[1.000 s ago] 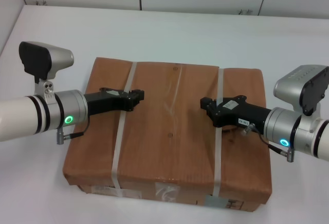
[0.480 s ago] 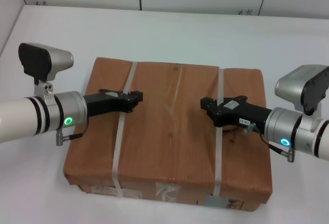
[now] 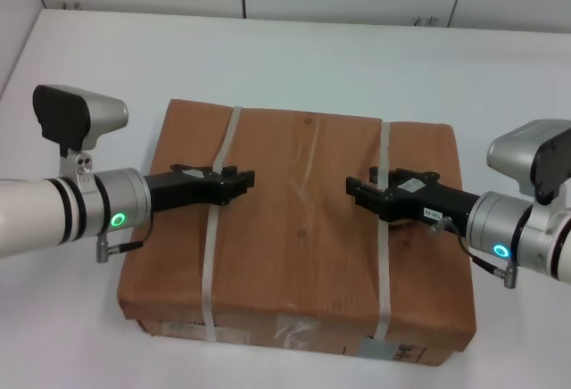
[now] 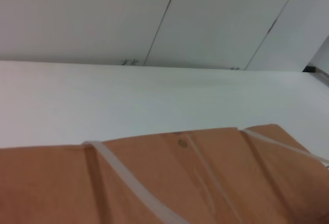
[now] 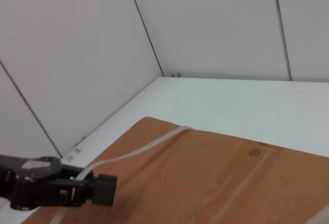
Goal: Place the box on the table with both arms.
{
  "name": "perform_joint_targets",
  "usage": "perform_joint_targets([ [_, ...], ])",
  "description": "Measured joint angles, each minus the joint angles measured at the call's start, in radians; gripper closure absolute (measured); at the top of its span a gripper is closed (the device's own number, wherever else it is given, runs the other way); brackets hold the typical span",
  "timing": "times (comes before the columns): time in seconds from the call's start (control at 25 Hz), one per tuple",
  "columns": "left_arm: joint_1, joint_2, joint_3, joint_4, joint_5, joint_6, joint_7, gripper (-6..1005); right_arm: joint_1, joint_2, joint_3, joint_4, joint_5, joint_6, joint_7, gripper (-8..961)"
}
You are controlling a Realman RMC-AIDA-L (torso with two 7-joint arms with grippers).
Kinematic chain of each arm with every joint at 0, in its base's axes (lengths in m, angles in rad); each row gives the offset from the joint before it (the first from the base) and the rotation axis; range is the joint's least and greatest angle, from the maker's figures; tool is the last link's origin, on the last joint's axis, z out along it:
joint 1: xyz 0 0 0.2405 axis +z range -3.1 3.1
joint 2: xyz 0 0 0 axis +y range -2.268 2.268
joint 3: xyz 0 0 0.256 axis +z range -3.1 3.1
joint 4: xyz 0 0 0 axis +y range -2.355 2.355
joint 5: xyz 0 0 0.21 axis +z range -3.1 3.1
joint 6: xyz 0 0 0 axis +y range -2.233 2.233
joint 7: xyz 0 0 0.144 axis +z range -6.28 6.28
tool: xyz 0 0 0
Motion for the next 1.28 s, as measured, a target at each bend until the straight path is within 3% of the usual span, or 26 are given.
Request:
perform_joint_targets([
  [0.04,0.001,0.000,0.000,0.000,0.001,-0.003,0.000,782,0.000,0.000,0.000,-0.001,0.000,0.000,0.006,499],
  [0.48,0.014,0.000,-0.001,0.001,-0.006,-0.017,-0.005,332,-0.026,0.000,0.003,-0.014,0.000,0.002,0.038,254],
  [0.68,0.019,0.002,-0.006,0.001,-0.011,-0.014,-0.006,328,-0.039,0.000,0.009,-0.014,0.001,0.001,0.039,154],
  [1.04,0.025,0.005,-0.010,-0.002,-0.040,0.031,0.011,326,-0.078,0.000,0.072,-0.041,0.001,-0.028,0.039,153],
  [1.28,0.065,0.023,-0.011,-0.011,-0.168,0.250,0.138,330,-0.131,-0.002,0.144,-0.164,0.000,-0.290,0.011,156],
])
